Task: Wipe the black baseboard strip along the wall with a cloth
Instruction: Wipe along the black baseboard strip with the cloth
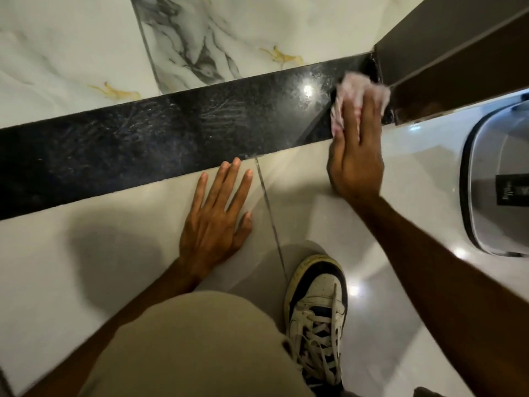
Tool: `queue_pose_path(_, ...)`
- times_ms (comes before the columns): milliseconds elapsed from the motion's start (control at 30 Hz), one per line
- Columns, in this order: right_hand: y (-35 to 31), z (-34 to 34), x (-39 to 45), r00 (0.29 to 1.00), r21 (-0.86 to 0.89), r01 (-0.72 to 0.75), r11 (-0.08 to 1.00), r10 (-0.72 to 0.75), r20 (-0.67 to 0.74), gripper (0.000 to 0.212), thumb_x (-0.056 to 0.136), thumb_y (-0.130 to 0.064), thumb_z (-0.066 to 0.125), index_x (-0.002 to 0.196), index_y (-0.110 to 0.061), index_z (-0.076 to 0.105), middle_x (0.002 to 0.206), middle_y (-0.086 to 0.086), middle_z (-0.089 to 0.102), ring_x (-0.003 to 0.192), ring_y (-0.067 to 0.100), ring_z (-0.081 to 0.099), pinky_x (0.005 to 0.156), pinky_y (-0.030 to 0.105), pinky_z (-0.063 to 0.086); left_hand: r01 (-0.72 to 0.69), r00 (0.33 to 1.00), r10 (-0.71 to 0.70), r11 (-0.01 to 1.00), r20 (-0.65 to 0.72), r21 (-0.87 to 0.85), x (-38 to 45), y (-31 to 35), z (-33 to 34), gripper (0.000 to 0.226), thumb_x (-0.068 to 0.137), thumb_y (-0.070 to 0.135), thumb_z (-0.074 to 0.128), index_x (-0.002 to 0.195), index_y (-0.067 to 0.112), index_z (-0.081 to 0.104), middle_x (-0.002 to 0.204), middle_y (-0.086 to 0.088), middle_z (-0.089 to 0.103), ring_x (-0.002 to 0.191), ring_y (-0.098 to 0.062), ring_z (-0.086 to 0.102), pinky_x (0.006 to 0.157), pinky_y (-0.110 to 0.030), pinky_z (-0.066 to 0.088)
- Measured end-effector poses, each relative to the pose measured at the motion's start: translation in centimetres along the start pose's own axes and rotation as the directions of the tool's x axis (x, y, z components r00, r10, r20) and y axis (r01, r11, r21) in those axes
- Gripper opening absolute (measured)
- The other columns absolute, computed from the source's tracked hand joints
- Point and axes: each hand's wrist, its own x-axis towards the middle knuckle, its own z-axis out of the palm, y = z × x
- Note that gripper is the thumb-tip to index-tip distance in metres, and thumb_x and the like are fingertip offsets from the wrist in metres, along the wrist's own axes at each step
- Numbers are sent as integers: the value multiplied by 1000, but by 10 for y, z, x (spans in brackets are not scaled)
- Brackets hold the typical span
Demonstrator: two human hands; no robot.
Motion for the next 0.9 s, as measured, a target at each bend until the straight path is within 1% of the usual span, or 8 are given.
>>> queue_pose_path(100, 8, -6, -41, 997, -33, -51, 998, 52, 48, 58, 114, -23, 43, 170, -14, 32, 181, 18, 19, 170, 36, 15, 139, 44, 26, 0, 1000, 0, 1000, -7, 2, -1, 0, 2, 70, 113, 44, 31, 175, 13, 17, 183, -16, 14, 171, -32, 12, 139, -54, 7)
queue_pose_path(233, 8, 2, 25, 1000, -18, -21, 1000, 21, 9, 61, 113, -26, 36, 168, -1, 29, 179, 22, 21, 169, 39, 19, 130, 40, 44, -11, 1000, 12, 1000, -19, 8, -1, -3, 8, 72, 112, 47, 29, 175, 14, 16, 184, -16, 13, 171, -31, 10, 140, -52, 3)
queue_pose_path(367, -10, 9, 86, 992, -5, -125, 992, 125, 9, 64, 106, -33, 26, 159, 1, 39, 182, 17, 15, 170, 33, 16, 130, 34, 44, -7, 1000, 7, 1000, -30, 3, -1, -3, 9, 72, 112, 47, 27, 175, 14, 16, 184, -15, 13, 171, -31, 9, 140, -50, -1)
queue_pose_path(467, -12, -3, 41, 990, 52, -138, 989, 138, -3, 62, 113, -27, 37, 169, -4, 26, 182, 14, 13, 169, 28, 21, 127, 26, 43, -3, 1000, 3, 1000, -26, -3, -1, -2, 6, 72, 112, 46, 28, 175, 13, 16, 184, -15, 13, 171, -31, 10, 140, -51, 1)
queue_pose_path(533, -4, -11, -13, 987, 65, -161, 985, 160, 7, 63, 111, -21, 46, 170, -6, 27, 182, 16, 15, 168, 31, 23, 127, 34, 46, -1, 1000, 1, 1000, -20, -6, -1, -1, 4, 71, 112, 46, 30, 174, 13, 18, 183, -16, 15, 171, -32, 12, 139, -52, 4)
queue_pose_path(633, 4, -10, -56, 983, -7, -178, 984, 178, 48, 58, 112, -20, 46, 166, -3, 35, 180, 22, 17, 169, 37, 17, 134, 50, 36, 3, 1000, -3, 1000, -25, 1, -2, -1, 4, 69, 113, 45, 27, 174, 12, 21, 183, -16, 17, 170, -33, 16, 139, -54, 7)
queue_pose_path(733, -16, 4, -22, 989, -51, -148, 988, 148, -10, 53, 117, -27, 38, 166, -7, 38, 179, 22, 19, 169, 40, 17, 136, 54, 30, -1, 999, 0, 1000, -33, -8, -2, -2, 7, 68, 114, 45, 26, 174, 12, 22, 183, -16, 18, 170, -32, 15, 140, -52, 4)
queue_pose_path(900, -102, 43, 33, 998, 18, 61, 998, -61, 16, 60, 116, -37, 29, 173, -17, 24, 181, 19, 15, 170, 35, 14, 138, 54, 29, 72, 996, -73, 997, -46, -19, -4, -6, 12, 72, 112, 45, 30, 175, 16, 14, 184, -13, 12, 172, -27, 7, 140, -45, -4)
